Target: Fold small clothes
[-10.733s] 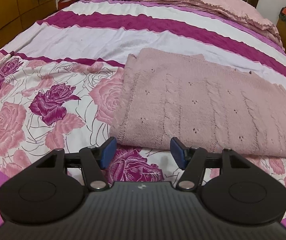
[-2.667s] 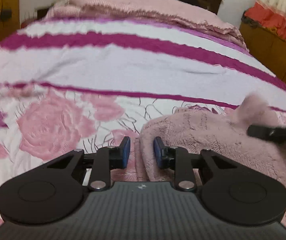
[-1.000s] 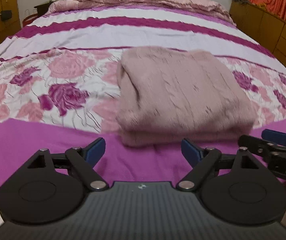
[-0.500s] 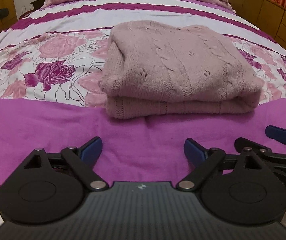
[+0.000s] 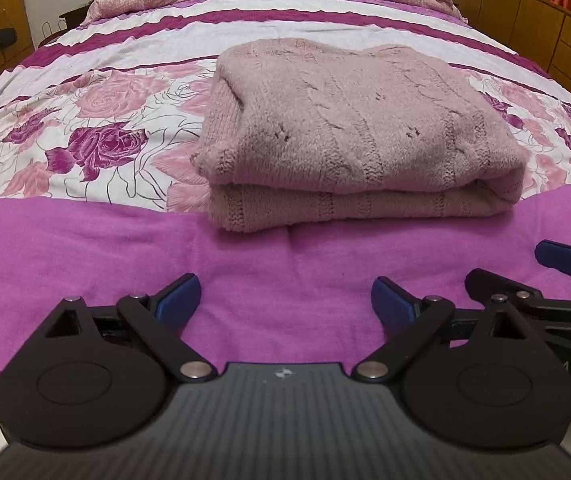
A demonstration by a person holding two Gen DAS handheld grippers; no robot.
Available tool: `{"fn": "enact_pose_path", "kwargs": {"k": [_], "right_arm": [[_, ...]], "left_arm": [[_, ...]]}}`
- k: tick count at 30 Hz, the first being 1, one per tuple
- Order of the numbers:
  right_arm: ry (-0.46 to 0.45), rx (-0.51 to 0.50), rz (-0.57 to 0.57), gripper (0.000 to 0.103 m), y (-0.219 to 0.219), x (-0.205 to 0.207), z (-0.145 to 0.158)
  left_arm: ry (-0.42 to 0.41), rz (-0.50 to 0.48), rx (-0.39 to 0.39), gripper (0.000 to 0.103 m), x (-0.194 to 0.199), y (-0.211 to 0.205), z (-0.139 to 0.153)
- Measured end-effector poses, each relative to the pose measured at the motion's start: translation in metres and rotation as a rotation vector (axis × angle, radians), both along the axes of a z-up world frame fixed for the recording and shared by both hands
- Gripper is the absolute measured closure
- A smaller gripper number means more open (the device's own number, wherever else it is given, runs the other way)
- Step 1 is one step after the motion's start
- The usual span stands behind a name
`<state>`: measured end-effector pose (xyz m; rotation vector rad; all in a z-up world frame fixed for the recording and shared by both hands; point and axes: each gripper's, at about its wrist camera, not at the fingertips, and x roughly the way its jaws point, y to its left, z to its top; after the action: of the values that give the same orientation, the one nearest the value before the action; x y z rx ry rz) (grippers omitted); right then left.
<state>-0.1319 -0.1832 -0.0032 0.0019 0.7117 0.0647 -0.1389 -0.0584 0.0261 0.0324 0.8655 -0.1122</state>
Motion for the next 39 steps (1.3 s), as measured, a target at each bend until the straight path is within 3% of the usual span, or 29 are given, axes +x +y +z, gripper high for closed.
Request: {"fn": "enact_pose_path", "kwargs": {"k": [39], "right_arm": [[-0.051,-0.070,-0.049,0.020,0.014,-0.012,0.006]], "left_arm": [[-0.006,0.001,-0.029,0.007,-0.002,0.005,0.001]]}}
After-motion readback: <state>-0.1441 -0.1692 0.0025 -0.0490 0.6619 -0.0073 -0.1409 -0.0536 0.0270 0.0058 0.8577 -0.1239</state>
